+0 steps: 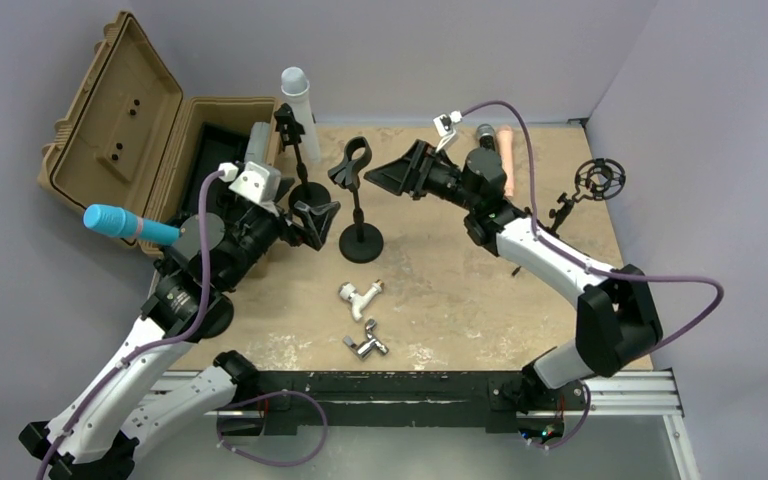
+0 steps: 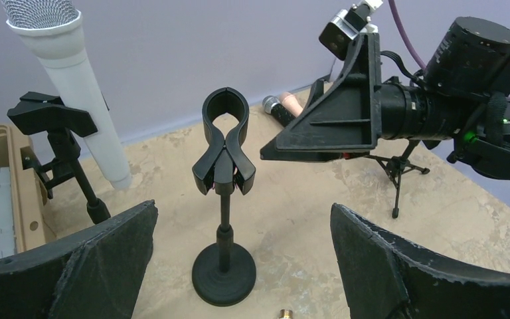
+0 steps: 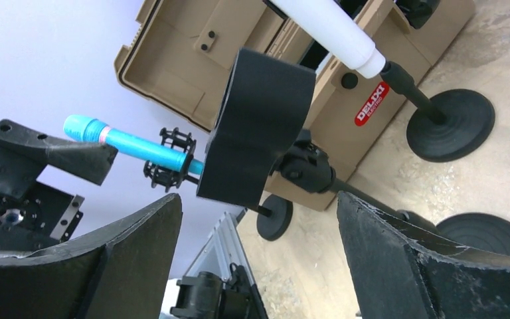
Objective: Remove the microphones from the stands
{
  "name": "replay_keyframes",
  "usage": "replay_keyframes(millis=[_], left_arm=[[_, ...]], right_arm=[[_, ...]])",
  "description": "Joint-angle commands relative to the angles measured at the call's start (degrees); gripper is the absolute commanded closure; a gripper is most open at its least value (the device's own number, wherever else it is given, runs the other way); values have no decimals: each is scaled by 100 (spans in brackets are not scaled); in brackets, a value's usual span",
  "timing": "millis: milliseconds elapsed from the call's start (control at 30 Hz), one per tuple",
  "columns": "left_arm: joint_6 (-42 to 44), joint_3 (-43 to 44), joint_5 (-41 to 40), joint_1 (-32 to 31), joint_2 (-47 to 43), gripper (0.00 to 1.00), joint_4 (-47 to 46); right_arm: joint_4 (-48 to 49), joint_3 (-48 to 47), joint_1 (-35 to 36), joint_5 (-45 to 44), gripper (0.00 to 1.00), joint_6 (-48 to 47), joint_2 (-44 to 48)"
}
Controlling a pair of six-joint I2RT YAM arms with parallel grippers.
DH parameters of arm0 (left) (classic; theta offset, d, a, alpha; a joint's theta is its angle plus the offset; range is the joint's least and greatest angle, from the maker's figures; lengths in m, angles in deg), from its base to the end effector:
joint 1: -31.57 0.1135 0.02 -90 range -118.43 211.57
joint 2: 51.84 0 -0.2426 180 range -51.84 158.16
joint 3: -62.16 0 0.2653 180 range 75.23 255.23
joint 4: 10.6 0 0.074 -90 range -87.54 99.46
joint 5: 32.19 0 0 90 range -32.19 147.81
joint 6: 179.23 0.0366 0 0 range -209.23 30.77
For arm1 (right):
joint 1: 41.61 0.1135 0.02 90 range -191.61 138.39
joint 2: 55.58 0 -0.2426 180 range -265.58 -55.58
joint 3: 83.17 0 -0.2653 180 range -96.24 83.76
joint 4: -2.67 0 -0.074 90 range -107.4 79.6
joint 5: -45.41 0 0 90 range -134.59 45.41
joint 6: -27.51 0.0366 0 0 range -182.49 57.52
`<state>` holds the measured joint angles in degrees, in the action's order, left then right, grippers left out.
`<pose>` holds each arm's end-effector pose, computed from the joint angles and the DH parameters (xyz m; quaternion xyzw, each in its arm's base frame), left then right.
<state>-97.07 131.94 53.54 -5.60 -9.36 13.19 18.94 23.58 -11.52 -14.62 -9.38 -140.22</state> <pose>0.1508 -0.1109 0.4058 0.1471 0.6692 -0.2550 0.6823 0.3047 0.1977 0.3116 -0.0563 0.6782 0.6032 0.4160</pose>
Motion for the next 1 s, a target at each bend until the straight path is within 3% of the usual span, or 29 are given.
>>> replay_keyframes(millis=[0,333,500,600,733,967], left_arm=[[65,20,23,-21,6,0,-237],[63,35,23,-21,-34,0,-228],[54,45,23,-19,-50,0,-216],[45,55,31,-21,-54,0,-210],[37,59,32,-24,-71,0,-196],[28,66,32,-26,-82,0,-187]], right_arm=[[343,-634,66,11,14,157,-231],[285,-1206,256,-79,14,208,-812],[391,-1176,274,-141,30,269,-892],[346,-1156,277,-215,34,259,-934],[312,-1071,287,-250,51,245,-979],[90,-1024,325,-402,66,123,-984]])
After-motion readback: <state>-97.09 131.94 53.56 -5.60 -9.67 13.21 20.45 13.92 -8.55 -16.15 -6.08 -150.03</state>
